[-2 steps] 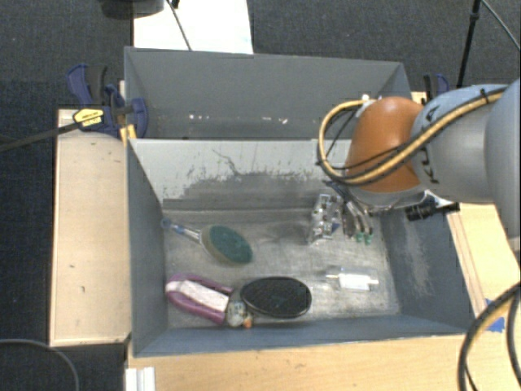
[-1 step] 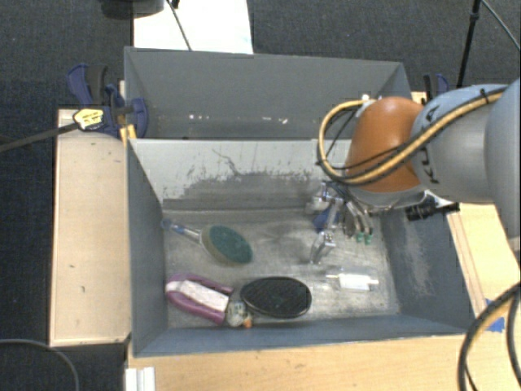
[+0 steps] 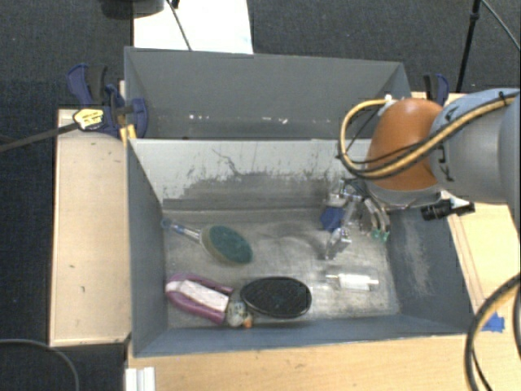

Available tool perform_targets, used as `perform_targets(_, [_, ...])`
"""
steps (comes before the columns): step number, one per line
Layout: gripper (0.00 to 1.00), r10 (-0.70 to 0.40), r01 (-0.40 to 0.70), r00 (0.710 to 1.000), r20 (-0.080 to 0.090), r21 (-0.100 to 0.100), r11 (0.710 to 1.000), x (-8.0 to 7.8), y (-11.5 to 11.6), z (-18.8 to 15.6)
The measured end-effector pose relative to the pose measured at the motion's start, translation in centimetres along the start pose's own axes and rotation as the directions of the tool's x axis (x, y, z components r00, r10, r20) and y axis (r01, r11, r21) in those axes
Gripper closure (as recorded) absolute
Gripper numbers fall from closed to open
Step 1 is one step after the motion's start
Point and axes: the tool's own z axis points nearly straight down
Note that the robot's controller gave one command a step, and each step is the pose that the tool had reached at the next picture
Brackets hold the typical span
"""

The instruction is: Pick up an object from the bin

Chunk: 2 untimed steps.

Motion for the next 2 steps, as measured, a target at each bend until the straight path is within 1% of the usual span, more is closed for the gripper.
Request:
perform_targets(1, [1.00, -0.002, 0.002, 1.000, 0.005, 0.001, 1.000, -0.1, 0.1, -0.2])
perform_targets(2, [1.00, -0.071, 0.071, 0.997, -0.005, 0.004, 0.997, 0.4, -0.2, -13.4])
